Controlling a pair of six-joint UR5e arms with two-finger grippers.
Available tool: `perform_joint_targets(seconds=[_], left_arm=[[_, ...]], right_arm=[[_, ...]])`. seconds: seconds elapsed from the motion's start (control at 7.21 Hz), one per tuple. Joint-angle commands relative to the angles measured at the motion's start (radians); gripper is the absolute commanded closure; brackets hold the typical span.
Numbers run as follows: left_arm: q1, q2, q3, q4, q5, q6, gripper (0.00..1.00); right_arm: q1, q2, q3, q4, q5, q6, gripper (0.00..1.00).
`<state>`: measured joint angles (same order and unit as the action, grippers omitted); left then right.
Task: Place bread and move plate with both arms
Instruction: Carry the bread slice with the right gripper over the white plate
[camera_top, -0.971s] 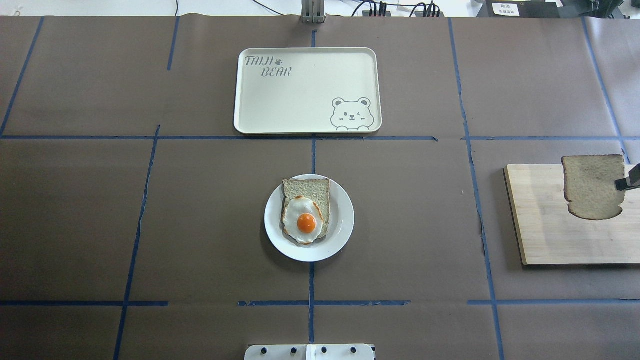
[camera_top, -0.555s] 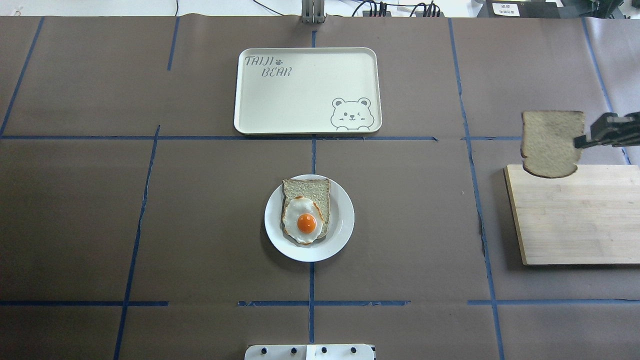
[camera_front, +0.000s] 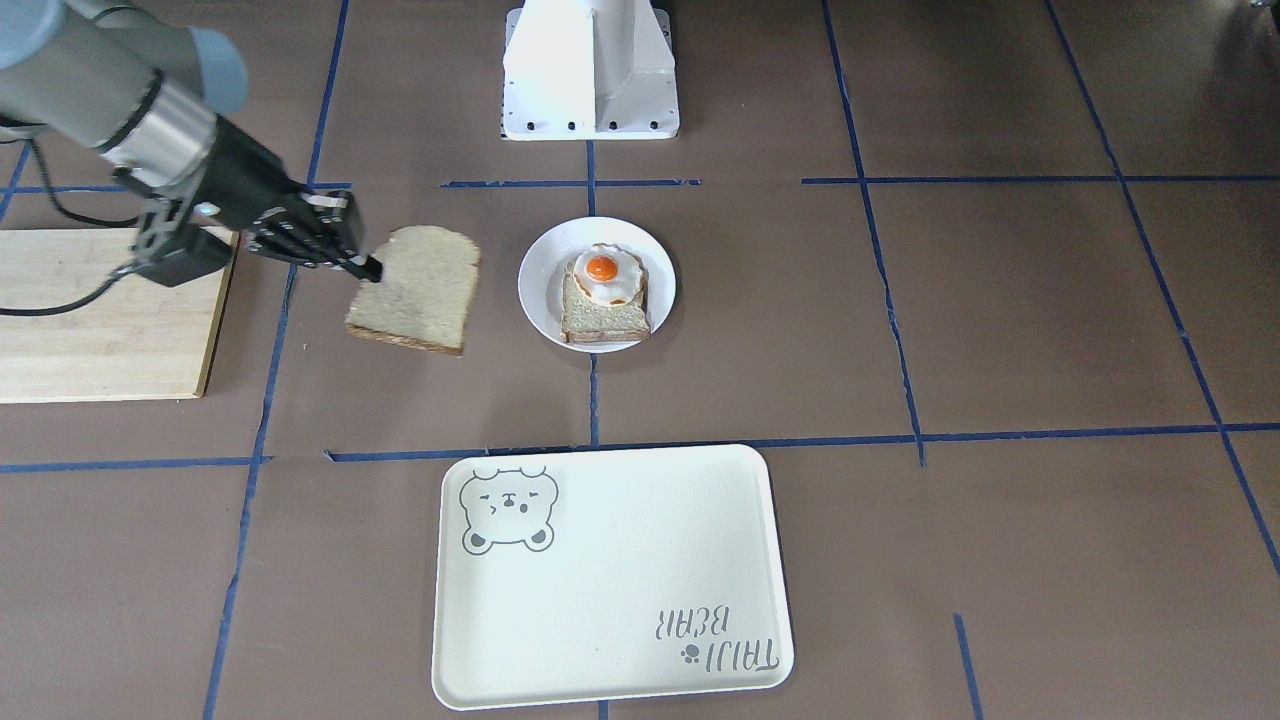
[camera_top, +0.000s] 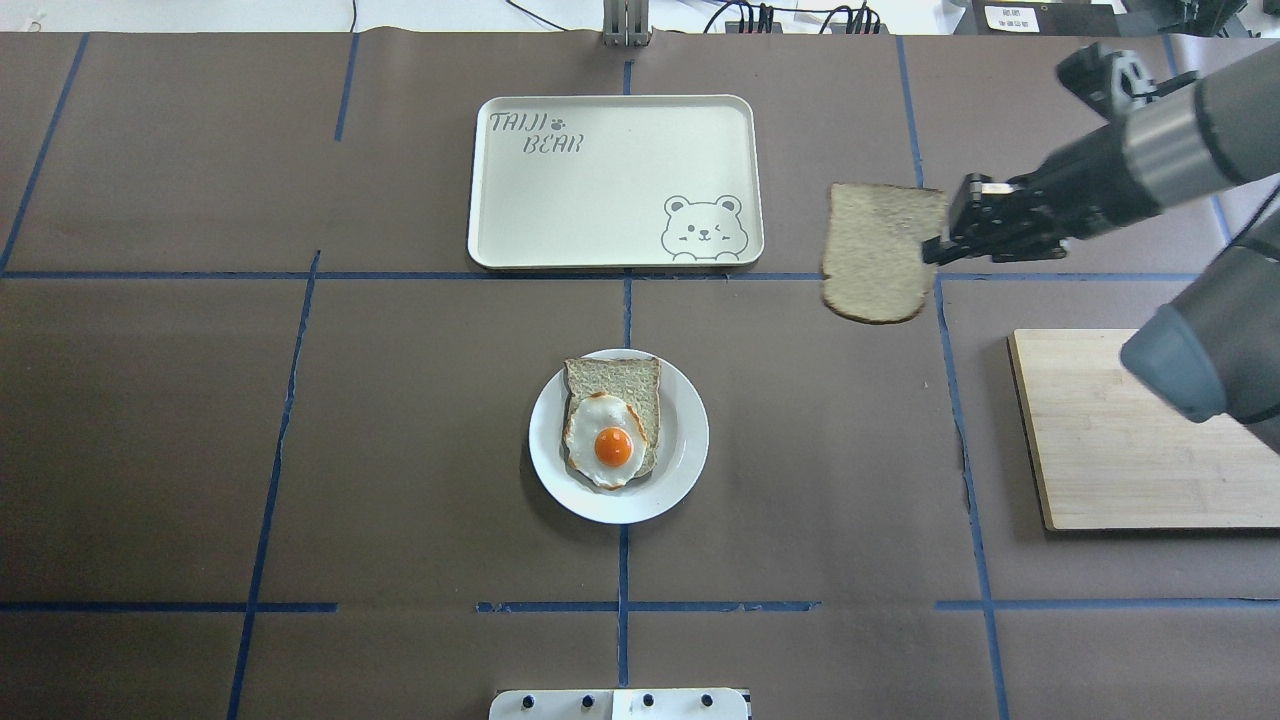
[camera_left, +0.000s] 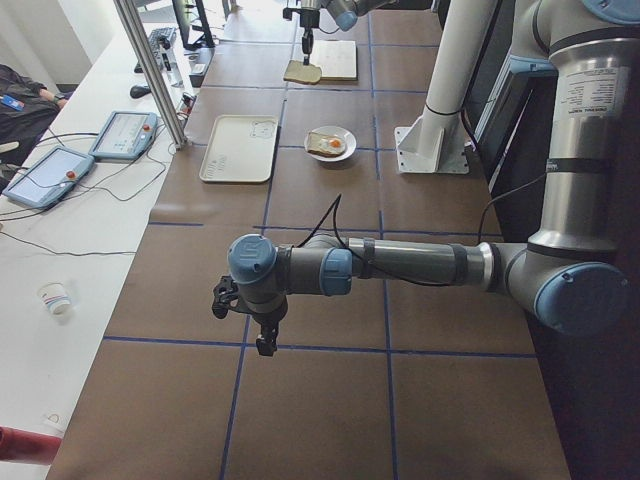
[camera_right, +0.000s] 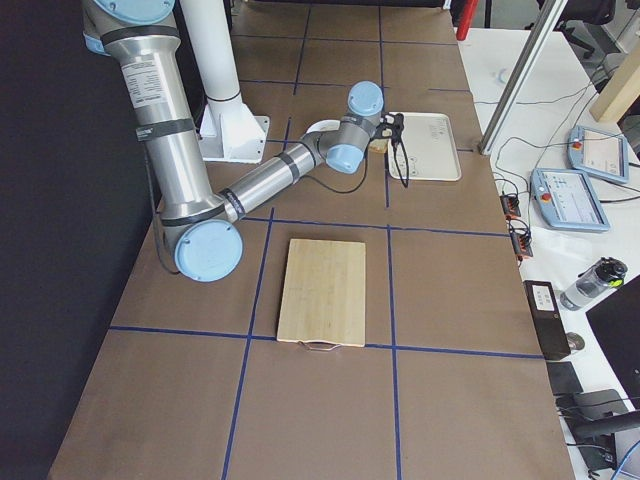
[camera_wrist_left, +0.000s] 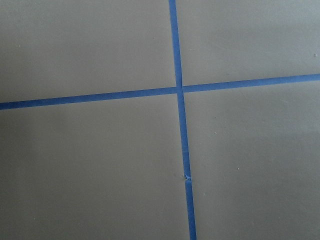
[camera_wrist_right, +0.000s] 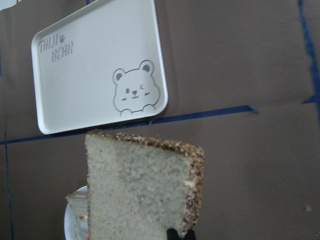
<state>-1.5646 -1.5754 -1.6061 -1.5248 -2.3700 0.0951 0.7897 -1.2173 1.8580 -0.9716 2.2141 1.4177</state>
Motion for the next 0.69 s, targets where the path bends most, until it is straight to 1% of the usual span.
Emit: perform_joint_targets(seconds=[0.0,0.14,0.28,0.42,0.55], left_arm=[[0.001,0.000,0.000,0.000,0.000,0.000,0.00],[0.002,0.000,0.000,0.000,0.000,0.000,0.00],[0.002,0.000,0.000,0.000,0.000,0.000,0.00],[0.002,0.000,0.000,0.000,0.000,0.000,0.00],[0.002,0.000,0.000,0.000,0.000,0.000,0.00]], right_arm=[[-0.270,0.068,-0.005,-0.001,-0.312,0.030,1.00],[-0.344,0.088,-0.025,-0.003,-0.397,0.029,1.00],[-0.380,0.114,-0.072,-0.001,-0.440,0.023,1.00],[-0.388,0.140,-0.106,-0.003,-0.447,0.020,1.00],[-0.392,0.130,-0.111,-0.004,-0.448,0.017,1.00]])
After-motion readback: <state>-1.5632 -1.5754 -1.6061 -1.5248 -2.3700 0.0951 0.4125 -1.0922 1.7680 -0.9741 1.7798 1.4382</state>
